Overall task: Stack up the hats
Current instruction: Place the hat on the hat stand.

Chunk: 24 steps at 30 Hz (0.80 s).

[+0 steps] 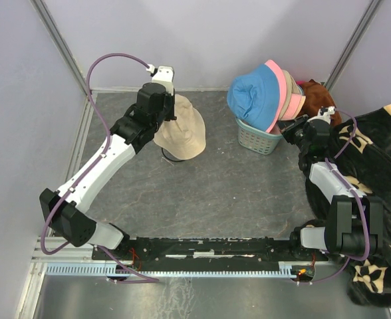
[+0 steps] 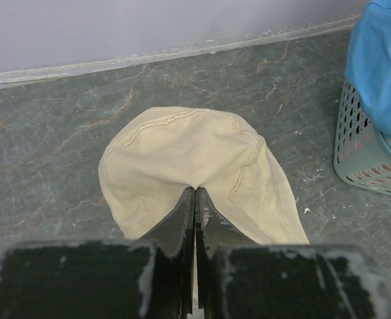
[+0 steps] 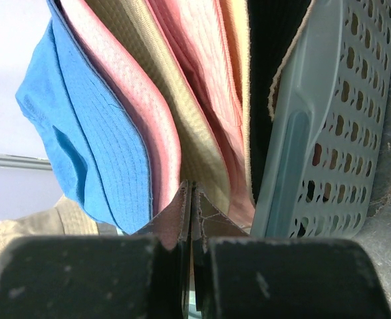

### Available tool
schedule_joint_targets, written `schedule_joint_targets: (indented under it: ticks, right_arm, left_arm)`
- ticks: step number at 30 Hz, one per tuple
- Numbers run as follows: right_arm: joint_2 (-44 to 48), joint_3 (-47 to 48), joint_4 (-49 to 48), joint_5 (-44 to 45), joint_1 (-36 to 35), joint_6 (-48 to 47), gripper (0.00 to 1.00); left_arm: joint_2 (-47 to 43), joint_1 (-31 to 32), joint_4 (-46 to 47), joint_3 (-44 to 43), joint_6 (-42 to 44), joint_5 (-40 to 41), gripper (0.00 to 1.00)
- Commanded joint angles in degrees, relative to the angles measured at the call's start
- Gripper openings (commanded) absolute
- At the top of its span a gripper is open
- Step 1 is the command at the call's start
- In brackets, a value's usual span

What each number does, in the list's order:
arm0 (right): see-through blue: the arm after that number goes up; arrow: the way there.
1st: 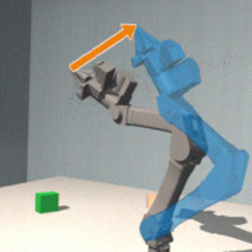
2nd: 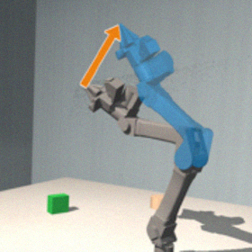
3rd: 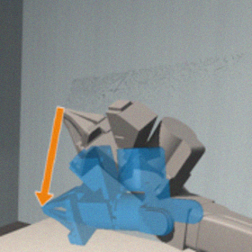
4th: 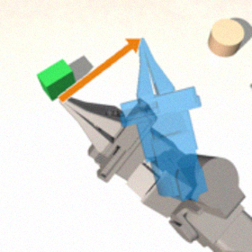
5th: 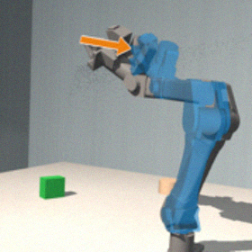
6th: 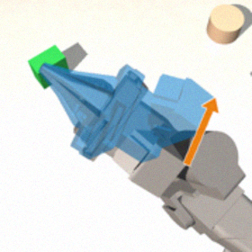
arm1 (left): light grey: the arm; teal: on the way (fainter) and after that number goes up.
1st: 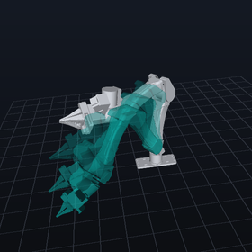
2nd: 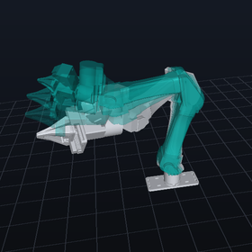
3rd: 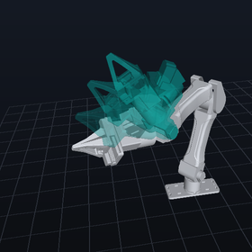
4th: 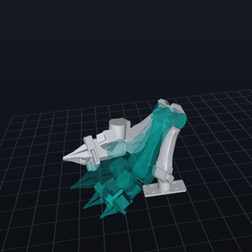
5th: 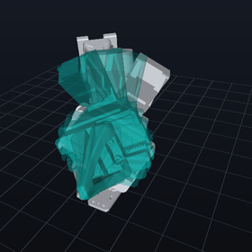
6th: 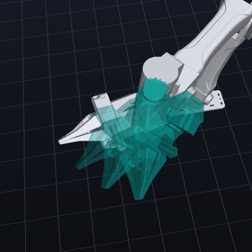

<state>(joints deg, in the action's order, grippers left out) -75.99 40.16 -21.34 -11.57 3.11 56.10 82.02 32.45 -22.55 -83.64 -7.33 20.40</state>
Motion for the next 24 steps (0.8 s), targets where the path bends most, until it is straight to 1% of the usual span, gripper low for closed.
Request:
schedule_joint_targets:
  ticks: [1,7,9,11,13,15,17,20,24]
  right_arm:
    - [1.6,-0.7,0.0,-0.4,0.1,-1.3,0.01]
    - [1.5,-0.9,0.0,-0.3,0.1,-1.4,0.01]
    - [1.8,-0.9,0.1,-0.2,0.0,-1.6,0.01]
    - [2.3,-0.9,0.6,0.0,0.0,-2.1,0.01]
    - [3.0,-0.7,1.5,0.2,0.0,-2.7,0.02]
    - [3.7,-0.4,2.2,0.3,0.1,-3.3,0.04]
    - [4.1,-0.1,2.8,0.3,0.0,-3.5,0.08]
    - [4.4,0.3,3.3,0.4,0.0,-3.6,0.13]
    - [4.7,0.2,3.6,0.4,0.0,-3.5,0.16]
  left_arm:
    - [-1.0,-1.2,4.4,0.0,-3.0,-3.5,0.03]
    - [0.6,-3.5,4.4,-0.5,-4.6,-7.6,0.03]
    - [1.1,-3.7,4.0,-0.8,-4.6,-8.5,0.04]
    - [1.4,-3.7,3.6,-1.0,-4.7,-8.9,0.14]
    - [1.3,-3.9,3.4,-0.7,-4.9,-9.6,0.28]
    - [0.9,-3.9,3.4,-0.2,-5.0,-9.8,0.4]
    - [0.5,-4.1,3.7,0.1,-5.3,-9.8,0.49]
    - [0.2,-4.3,3.9,0.0,-5.8,-10.2,0.56]
    - [0.1,-4.4,3.9,-0.9,-6.1,-10.6,0.59]
